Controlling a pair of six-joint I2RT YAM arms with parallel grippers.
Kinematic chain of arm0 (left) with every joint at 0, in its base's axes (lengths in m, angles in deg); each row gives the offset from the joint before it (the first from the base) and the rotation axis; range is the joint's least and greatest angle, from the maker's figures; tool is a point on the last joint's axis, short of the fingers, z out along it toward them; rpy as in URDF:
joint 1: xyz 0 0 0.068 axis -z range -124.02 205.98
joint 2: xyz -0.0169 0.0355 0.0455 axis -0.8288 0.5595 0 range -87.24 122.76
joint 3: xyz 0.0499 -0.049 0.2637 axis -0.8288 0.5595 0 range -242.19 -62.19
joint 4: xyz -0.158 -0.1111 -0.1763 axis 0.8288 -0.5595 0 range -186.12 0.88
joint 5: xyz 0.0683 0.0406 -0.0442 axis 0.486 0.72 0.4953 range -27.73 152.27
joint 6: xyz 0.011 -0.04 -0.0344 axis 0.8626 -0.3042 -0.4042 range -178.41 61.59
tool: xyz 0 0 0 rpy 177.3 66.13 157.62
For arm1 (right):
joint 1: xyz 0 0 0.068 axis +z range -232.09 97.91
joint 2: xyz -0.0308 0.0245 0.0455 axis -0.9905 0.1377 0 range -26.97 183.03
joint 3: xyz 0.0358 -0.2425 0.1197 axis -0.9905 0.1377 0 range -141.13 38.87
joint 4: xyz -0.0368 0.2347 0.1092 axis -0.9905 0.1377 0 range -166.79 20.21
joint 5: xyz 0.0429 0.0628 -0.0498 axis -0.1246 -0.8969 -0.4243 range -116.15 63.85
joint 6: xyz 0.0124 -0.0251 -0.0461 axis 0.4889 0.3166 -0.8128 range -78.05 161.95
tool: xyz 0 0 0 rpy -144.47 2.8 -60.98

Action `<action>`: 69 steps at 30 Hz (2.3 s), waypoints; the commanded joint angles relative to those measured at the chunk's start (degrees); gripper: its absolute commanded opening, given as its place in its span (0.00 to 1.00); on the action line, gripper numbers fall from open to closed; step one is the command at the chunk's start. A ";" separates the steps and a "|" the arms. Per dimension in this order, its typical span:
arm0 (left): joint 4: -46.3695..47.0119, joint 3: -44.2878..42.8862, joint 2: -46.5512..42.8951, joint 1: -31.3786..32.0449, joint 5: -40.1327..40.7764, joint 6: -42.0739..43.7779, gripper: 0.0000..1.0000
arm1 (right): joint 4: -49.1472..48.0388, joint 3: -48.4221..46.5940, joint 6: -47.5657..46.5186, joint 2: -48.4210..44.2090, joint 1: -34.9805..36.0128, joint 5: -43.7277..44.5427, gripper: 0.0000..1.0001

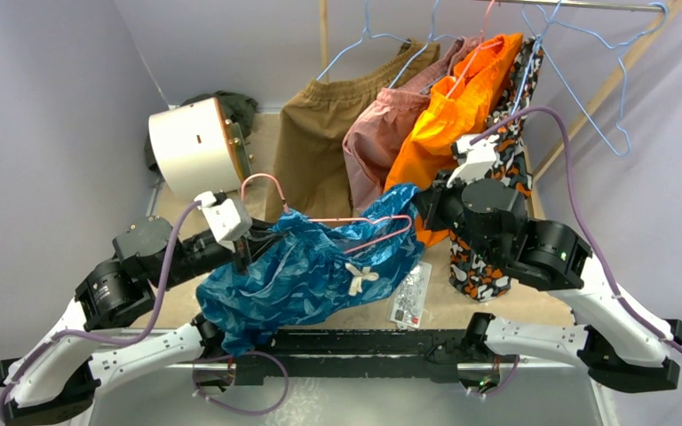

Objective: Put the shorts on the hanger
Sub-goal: Hang the shorts on the hanger.

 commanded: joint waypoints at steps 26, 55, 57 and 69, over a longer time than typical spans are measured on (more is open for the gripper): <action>2.93 0.58 2.72 -0.09 18.05 10.21 0.00 | 0.14 -4.29 4.81 0.76 0.07 -3.36 0.00; 7.42 -0.58 3.81 -0.09 19.29 10.52 0.00 | 10.86 -7.15 13.98 5.11 0.06 3.54 0.00; 6.04 -0.92 4.07 -0.09 20.30 10.98 0.00 | 12.07 -6.14 14.87 5.20 0.06 4.86 0.00; 6.38 -1.70 7.43 -0.09 18.17 9.46 0.00 | 3.02 -5.64 13.77 6.09 0.04 -8.48 0.00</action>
